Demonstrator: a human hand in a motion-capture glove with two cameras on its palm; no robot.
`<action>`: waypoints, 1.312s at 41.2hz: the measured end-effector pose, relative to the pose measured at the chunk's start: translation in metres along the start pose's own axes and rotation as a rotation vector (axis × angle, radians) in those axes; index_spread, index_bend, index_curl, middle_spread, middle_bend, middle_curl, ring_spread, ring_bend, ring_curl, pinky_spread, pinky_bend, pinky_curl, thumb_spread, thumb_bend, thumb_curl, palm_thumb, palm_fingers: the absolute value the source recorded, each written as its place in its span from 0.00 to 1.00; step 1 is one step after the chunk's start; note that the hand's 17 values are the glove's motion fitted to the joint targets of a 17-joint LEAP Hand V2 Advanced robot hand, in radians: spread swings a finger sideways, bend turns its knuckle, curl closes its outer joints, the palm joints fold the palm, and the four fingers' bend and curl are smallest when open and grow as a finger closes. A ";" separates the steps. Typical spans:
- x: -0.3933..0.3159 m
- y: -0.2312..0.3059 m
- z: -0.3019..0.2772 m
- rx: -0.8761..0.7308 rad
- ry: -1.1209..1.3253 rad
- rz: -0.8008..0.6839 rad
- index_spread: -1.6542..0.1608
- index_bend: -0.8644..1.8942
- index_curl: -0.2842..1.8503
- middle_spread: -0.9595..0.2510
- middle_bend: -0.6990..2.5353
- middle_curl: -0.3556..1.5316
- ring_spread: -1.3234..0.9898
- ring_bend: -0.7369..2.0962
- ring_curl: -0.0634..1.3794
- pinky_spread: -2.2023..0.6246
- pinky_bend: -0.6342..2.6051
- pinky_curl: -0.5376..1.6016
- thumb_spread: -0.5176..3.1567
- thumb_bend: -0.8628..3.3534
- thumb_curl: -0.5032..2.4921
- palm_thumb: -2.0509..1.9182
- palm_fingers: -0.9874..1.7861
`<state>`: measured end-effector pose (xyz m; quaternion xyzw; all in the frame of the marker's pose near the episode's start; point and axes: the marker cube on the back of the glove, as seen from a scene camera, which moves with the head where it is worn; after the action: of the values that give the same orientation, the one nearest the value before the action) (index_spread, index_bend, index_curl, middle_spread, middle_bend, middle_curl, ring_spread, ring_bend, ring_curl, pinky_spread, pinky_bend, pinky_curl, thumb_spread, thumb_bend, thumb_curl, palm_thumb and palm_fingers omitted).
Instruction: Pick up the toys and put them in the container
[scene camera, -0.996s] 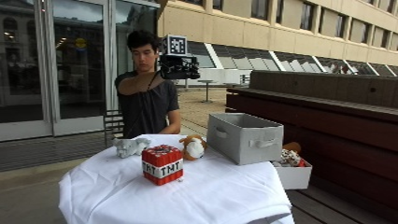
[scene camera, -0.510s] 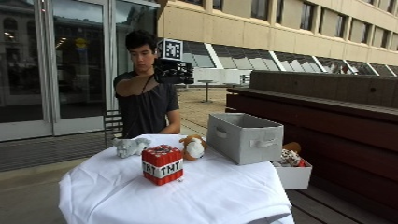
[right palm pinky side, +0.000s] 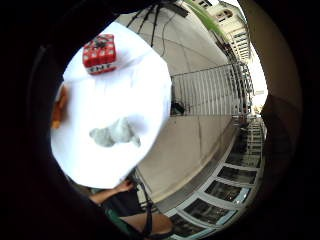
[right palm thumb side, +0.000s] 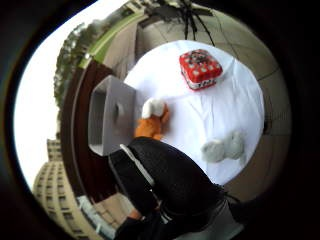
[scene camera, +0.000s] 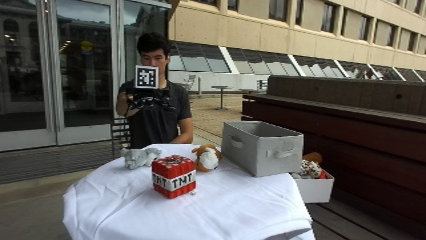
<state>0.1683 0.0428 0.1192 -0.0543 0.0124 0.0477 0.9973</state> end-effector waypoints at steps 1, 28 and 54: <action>0.004 0.003 0.007 -0.017 -0.002 0.048 0.74 0.35 0.22 0.76 0.27 0.36 0.52 0.33 0.20 0.78 0.42 0.40 0.43 0.18 0.18 0.48 0.31; 0.039 0.074 0.205 -0.257 -0.088 0.061 0.74 0.34 0.18 0.78 0.27 0.36 0.56 0.41 0.27 0.80 0.55 0.45 0.42 0.20 0.22 0.52 0.34; -0.008 0.045 0.147 -0.052 -0.048 0.030 0.79 0.58 0.29 0.58 0.47 0.47 0.41 0.62 0.37 0.60 0.41 0.38 0.42 0.36 0.35 0.79 0.88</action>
<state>0.1592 0.1033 0.2610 -0.0790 -0.0120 0.0644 0.9947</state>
